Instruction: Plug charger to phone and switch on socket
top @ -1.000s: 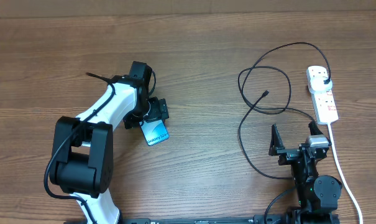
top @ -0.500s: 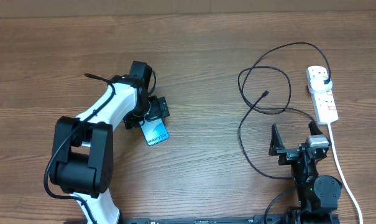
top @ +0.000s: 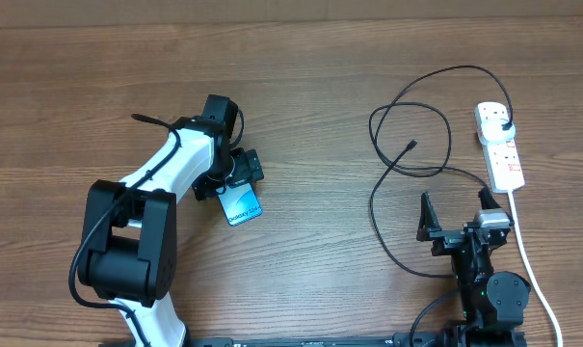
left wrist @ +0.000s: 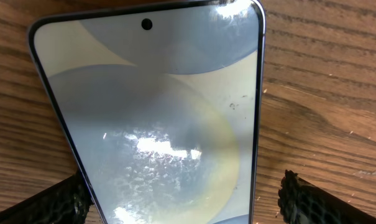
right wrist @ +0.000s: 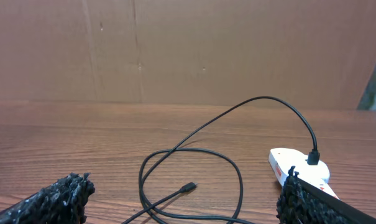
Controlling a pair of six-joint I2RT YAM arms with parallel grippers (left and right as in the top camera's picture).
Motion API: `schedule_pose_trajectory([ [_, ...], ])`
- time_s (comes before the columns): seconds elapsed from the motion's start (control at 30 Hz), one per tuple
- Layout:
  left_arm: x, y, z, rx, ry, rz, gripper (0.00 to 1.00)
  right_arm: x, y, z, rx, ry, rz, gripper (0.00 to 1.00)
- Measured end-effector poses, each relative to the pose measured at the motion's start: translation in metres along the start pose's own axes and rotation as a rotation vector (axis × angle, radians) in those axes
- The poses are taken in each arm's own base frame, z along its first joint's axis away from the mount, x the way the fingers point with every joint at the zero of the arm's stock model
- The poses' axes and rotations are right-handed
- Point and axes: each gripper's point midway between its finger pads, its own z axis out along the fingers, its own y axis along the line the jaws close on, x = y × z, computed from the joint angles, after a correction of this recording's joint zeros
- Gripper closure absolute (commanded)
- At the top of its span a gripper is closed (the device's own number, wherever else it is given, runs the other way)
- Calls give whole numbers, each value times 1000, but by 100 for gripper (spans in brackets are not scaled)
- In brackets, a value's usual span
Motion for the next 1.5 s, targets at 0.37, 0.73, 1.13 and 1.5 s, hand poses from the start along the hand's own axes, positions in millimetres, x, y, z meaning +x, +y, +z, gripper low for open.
schedule_pose_trajectory([
  [0.37,-4,1,0,-9,-20,-1,0,0,0,0,0,0,0,0],
  [0.73,-8,3,0,-25,-38,-1,0,0,0,0,0,0,0,0],
  [1.13,-6,4,0,-27,-29,-2,2,0,0,0,0,0,0,0],
  [1.5,-3,6,1,-38,-18,-16,3,0,0,0,0,0,0,0],
])
